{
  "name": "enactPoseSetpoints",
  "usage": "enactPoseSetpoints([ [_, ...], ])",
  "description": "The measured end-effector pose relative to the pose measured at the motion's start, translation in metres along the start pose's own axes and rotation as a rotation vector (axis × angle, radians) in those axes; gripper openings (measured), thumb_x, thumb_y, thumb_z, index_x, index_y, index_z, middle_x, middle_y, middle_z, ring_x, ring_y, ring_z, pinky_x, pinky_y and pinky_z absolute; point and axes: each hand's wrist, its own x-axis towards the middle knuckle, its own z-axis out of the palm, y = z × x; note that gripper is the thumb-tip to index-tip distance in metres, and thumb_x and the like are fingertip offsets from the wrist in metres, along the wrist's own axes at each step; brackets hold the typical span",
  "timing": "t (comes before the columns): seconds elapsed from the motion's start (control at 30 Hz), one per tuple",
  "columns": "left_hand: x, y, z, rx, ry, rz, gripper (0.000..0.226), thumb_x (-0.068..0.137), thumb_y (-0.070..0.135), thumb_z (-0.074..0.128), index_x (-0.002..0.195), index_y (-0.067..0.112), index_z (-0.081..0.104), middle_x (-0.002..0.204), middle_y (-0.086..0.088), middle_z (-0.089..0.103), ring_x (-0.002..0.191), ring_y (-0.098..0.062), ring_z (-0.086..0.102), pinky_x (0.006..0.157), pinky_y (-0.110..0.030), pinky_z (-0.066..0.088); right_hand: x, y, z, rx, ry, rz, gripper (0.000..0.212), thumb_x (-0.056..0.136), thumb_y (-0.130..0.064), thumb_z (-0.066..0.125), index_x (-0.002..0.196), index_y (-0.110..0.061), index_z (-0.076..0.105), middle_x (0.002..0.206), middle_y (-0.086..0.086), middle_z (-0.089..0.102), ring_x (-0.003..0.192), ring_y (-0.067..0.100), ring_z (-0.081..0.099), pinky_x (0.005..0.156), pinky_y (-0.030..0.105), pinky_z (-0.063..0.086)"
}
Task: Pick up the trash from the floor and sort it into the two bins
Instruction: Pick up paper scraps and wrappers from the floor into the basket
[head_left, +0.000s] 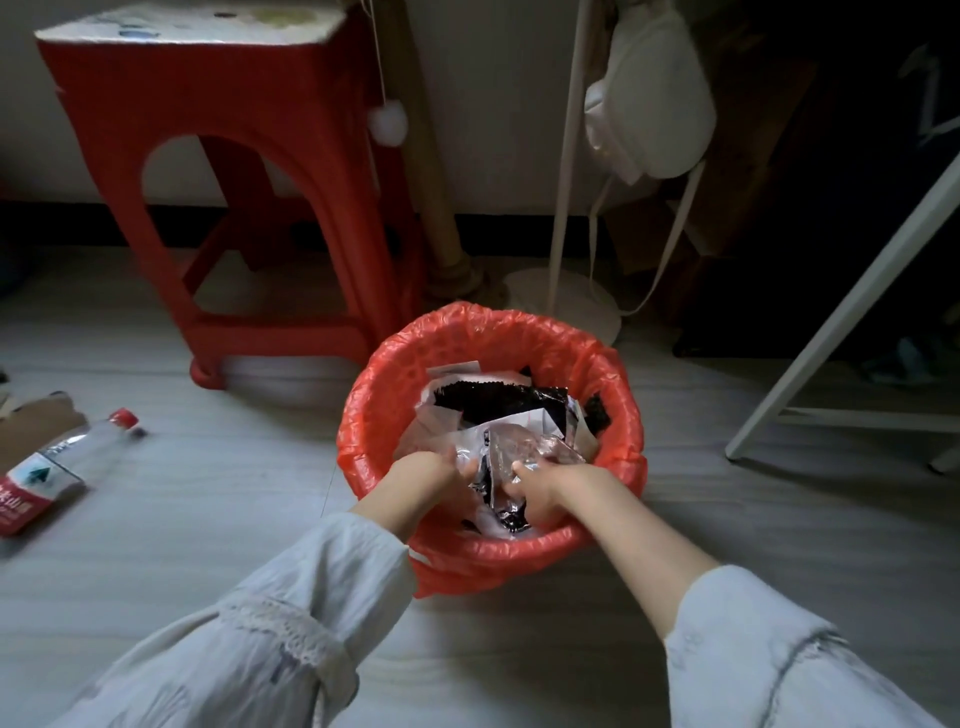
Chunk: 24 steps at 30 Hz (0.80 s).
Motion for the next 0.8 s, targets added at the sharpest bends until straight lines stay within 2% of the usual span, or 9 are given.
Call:
enactPoseSetpoints([
  [0.1,0.006,0.002,-0.001,0.002,0.005,-0.016,0.068,0.095,0.056,0.029,0.148,0.030,-0.004,0.156,-0.014,-0.005,0.141,-0.038,0.009,0.114,-0.048,0.018,0.000,0.002,-0.001,-0.005,-0.001,-0.001,0.066,0.092,-0.007,0.037,0.150,-0.025,0.012,0.158,0.003,-0.005,0.145,0.030,0.000,0.114,0.048,0.016],
  [0.2,0.008,0.003,0.005,-0.106,0.029,-0.017,0.060,0.097,0.047,0.030,0.148,0.033,0.001,0.157,-0.008,-0.003,0.142,-0.037,0.008,0.114,-0.049,0.015,-0.003,0.002,0.000,-0.001,0.024,0.002,0.067,0.092,-0.005,0.038,0.150,-0.024,0.011,0.158,0.004,-0.004,0.145,0.030,0.001,0.115,0.046,0.016],
  [0.33,-0.006,0.001,0.007,-0.146,0.035,0.010,0.066,0.095,0.049,0.033,0.147,0.034,-0.003,0.156,-0.004,-0.017,0.141,-0.040,-0.011,0.113,-0.057,0.005,-0.001,-0.001,0.005,0.034,0.143,0.015,0.062,0.089,-0.003,0.044,0.146,-0.021,0.027,0.154,0.009,0.020,0.139,0.032,0.026,0.110,0.042,0.031],
  [0.4,-0.013,-0.003,0.005,-0.154,0.061,0.030,0.065,0.094,0.049,0.034,0.148,0.032,0.001,0.155,-0.003,-0.017,0.140,-0.041,-0.016,0.113,-0.057,0.001,-0.001,-0.002,0.007,0.015,0.243,0.016,0.056,0.089,-0.006,0.045,0.141,-0.023,0.037,0.147,0.007,0.034,0.134,0.029,0.036,0.108,0.043,0.034],
  [0.47,-0.021,-0.007,0.003,-0.169,0.118,0.053,0.055,0.095,0.046,0.030,0.146,0.027,0.022,0.157,-0.007,-0.008,0.142,-0.040,-0.008,0.114,-0.056,0.007,-0.006,-0.002,0.008,0.060,0.311,0.014,0.052,0.088,-0.008,0.041,0.136,-0.027,0.044,0.143,0.004,0.040,0.134,0.024,0.035,0.112,0.048,0.023],
  [0.53,-0.033,-0.010,0.000,-0.206,0.192,0.063,0.049,0.097,0.039,0.030,0.144,0.023,0.028,0.157,-0.010,0.004,0.142,-0.037,0.008,0.113,-0.053,0.019,-0.017,-0.001,0.009,0.122,0.380,0.001,0.048,0.087,-0.011,0.040,0.131,-0.028,0.050,0.140,0.002,0.046,0.132,0.022,0.037,0.115,0.048,0.013],
  [0.63,-0.050,-0.014,-0.007,-0.273,0.360,0.070,0.050,0.098,0.041,0.032,0.145,0.028,0.024,0.154,-0.005,0.021,0.139,-0.029,0.026,0.110,-0.047,0.030,-0.036,0.002,0.010,0.189,0.558,-0.023,0.045,0.087,-0.015,0.040,0.127,-0.029,0.056,0.133,0.007,0.055,0.123,0.027,0.048,0.106,0.039,0.034],
  [0.73,-0.060,-0.020,-0.010,-0.332,0.552,0.120,0.041,0.098,0.039,0.032,0.134,0.026,0.046,0.138,-0.004,0.048,0.124,-0.027,0.047,0.098,-0.045,0.044,-0.051,0.005,0.009,0.278,0.723,-0.037,0.041,0.089,-0.017,0.041,0.124,-0.029,0.058,0.130,0.005,0.058,0.118,0.027,0.053,0.093,0.035,0.045],
  [0.8,-0.060,-0.025,-0.009,-0.413,0.698,0.143,0.036,0.098,0.034,0.036,0.127,0.023,0.053,0.131,-0.006,0.053,0.120,-0.028,0.049,0.094,-0.045,0.045,-0.057,0.009,0.007,0.343,0.857,-0.054,0.038,0.091,-0.019,0.041,0.123,-0.027,0.060,0.127,0.004,0.061,0.113,0.025,0.057,0.091,0.035,0.048],
])
